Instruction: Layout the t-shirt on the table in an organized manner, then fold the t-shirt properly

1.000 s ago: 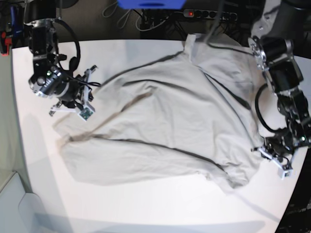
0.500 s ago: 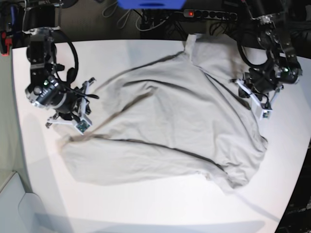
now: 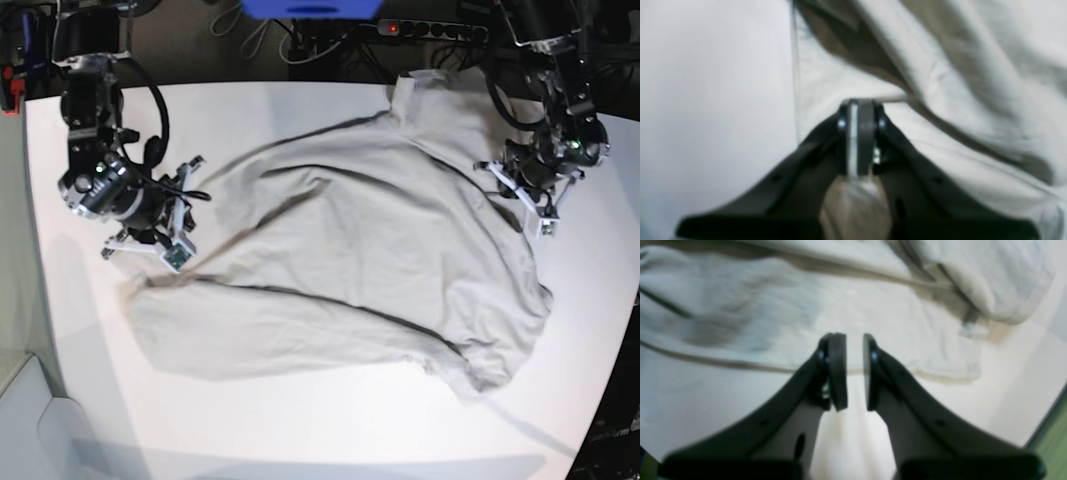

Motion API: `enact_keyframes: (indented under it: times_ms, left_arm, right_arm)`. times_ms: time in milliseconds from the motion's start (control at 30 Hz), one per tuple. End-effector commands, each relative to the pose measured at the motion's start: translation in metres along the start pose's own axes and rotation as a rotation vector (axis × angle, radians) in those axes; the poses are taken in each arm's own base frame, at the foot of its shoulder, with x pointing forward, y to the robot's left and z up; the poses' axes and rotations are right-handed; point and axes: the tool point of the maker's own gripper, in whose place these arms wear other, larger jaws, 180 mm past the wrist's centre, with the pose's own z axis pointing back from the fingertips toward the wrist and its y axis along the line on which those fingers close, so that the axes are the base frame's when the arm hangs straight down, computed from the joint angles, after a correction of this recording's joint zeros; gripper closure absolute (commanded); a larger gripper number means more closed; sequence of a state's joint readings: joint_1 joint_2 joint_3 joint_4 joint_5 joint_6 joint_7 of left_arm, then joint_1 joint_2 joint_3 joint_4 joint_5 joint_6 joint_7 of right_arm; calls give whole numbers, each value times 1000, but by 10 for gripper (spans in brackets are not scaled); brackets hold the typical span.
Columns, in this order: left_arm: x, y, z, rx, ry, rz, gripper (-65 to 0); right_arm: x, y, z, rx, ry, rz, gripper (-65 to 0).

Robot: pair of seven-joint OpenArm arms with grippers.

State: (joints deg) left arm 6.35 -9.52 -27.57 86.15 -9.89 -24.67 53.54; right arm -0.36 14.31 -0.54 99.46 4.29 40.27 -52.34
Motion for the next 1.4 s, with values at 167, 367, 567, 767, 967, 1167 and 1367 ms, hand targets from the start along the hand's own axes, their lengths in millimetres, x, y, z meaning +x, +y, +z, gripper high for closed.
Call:
enact_keyframes:
  times_ms: [167,367,567,767,967,1167,1367]
  left_arm:
    - [-13,66,21,163,35,58,-41]
    - [-9,93,34,218,19,71,-41]
    - [-3,126,52,289,-4,90,-41]
    - [0,153,65,342,-12,104,-41]
    - [3,158,69,349,-14,99,-41]
    - [22,148,91,254,-105,210,-41]
    - [36,101,100,112,-150,236,-41]
  right_arm:
    - [11,-9,4,-24,-37,6,-77]
    - [29,-14,0,-25,-65,15,-77]
    - [42,-28,-14,-19,-63,5,-102]
    - [64,-37,-39,21,-41,30,-286]
    - [102,-61,-37,-11,-91,62,-361]
    - [126,-78,-50,4,-69,65,-283]
    - [140,-105,-70,38,-86,-19,-344]
